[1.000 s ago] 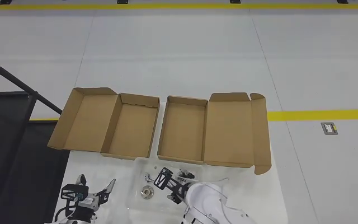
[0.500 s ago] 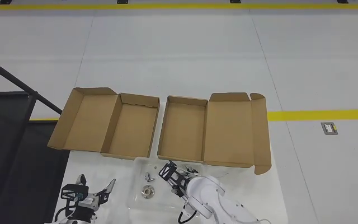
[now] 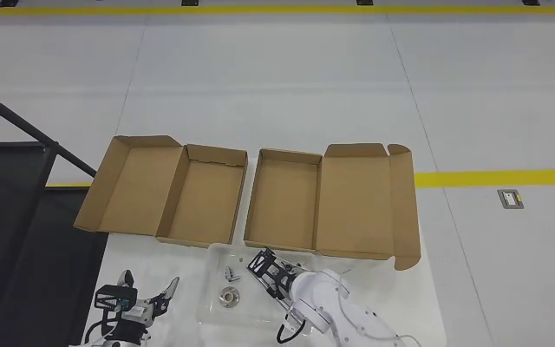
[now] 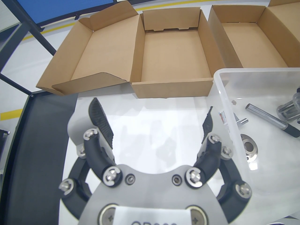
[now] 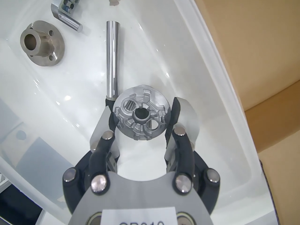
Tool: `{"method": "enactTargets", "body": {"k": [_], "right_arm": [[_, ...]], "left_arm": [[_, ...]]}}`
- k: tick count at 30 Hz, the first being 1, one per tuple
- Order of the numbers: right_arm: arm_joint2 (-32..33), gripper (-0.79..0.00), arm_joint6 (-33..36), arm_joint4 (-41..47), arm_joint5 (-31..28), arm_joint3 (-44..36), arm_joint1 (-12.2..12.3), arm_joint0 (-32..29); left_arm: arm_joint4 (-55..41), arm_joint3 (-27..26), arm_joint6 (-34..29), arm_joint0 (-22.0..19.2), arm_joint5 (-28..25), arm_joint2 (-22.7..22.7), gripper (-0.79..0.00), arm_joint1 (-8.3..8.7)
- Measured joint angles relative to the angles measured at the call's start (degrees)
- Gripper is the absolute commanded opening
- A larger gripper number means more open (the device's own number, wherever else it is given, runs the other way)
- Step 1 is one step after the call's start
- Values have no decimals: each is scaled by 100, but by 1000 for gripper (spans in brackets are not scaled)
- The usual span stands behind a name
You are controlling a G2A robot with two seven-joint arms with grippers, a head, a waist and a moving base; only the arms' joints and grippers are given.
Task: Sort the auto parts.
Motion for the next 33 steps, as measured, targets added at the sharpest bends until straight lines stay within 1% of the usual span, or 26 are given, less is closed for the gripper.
{"method": "enactTargets", "body": {"k": [1,2,3,5,6,10,12,16,19,21,23,33], "right_arm": [[-4,-413,-6,-6,-9,13,-7,2],[-6,-443,-17,-12,-20,35,-15,5],[-6,-502,-26,-12,-27,50,-22,6],[3,-767,-65,10,-54,67,-35,3],[14,-785,-101,31,-77,59,-38,-7],[128,-785,-280,107,-293,-193,-14,-118],[204,-785,-382,79,-499,-554,28,-244],[470,-785,-627,-182,-850,-1597,158,-627],[698,-785,-863,-419,-891,-2419,241,-959],[795,-785,-1181,-467,-981,-2838,276,-1137],[814,-785,-1343,-478,-1109,-2959,288,-1182],[819,-785,-1328,-455,-1060,-2921,286,-1192]], "left_arm": [[0,0,0,0,0,0,0,0],[0,0,0,0,0,0,0,0],[0,0,0,0,0,0,0,0],[0,0,0,0,0,0,0,0],[0,0,0,0,0,0,0,0],[0,0,0,0,0,0,0,0],[0,0,0,0,0,0,0,0],[0,0,0,0,0,0,0,0],[0,0,0,0,0,0,0,0],[0,0,0,0,0,0,0,0],[0,0,0,0,0,0,0,0],[0,0,0,0,0,0,0,0]]}}
